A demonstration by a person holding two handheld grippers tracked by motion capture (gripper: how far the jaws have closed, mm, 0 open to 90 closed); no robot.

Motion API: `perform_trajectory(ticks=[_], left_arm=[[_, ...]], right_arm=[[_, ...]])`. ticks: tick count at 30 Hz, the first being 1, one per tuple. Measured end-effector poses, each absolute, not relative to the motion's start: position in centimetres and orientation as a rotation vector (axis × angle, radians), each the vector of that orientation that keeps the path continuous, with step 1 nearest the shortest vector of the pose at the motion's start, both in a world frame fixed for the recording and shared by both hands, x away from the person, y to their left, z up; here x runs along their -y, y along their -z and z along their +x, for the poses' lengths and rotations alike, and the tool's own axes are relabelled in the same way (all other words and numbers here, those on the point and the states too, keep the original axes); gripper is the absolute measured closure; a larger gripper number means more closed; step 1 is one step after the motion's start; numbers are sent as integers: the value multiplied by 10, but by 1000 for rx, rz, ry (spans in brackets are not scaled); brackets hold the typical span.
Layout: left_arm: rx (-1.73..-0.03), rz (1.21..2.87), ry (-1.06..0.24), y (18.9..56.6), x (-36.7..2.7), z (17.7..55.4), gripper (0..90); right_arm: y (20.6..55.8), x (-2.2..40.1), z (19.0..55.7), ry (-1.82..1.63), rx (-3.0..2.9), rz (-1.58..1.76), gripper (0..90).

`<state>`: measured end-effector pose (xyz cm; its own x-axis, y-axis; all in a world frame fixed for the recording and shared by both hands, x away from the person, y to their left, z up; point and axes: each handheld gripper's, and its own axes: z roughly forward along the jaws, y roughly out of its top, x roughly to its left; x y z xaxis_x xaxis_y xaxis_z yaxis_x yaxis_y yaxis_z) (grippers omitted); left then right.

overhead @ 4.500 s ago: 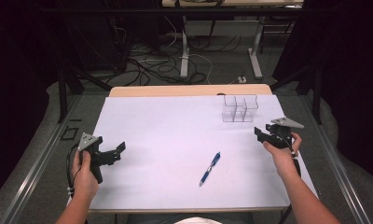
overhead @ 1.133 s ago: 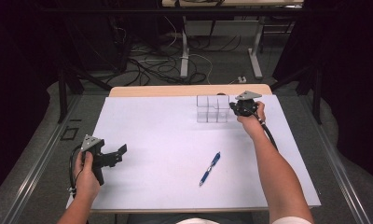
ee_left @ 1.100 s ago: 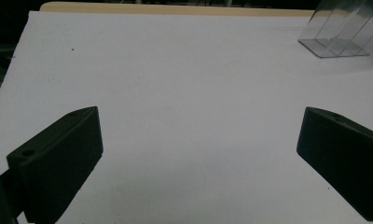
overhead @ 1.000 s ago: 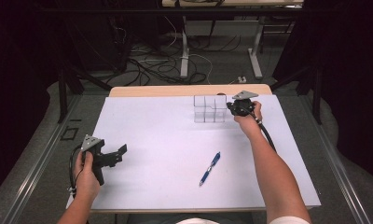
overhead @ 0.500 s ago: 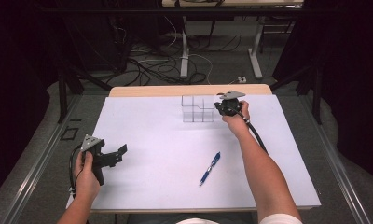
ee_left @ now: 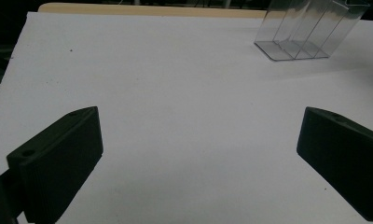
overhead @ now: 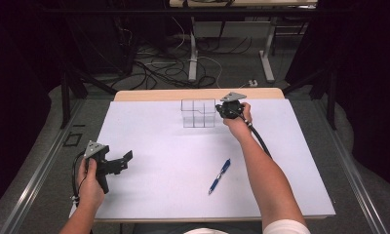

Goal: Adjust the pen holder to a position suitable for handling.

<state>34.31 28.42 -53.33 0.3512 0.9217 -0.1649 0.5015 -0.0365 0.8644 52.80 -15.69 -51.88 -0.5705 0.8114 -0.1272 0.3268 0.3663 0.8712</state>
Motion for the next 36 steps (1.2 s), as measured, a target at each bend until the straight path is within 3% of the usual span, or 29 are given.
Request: perform_trajectory(ticks=[18,35,36], left_arm=[[-1286,1686,-568,534,-284,343,2],[-1304,1675,-534,533,-281,344,2],[-1304,1673,-530,533,-281,344,2]], right_arm=[[512,169,519,-1120,-2047,1034,864],[494,180,490,-1196,-2011,1054,634],[493,180,485,-1205,-2007,1065,591]])
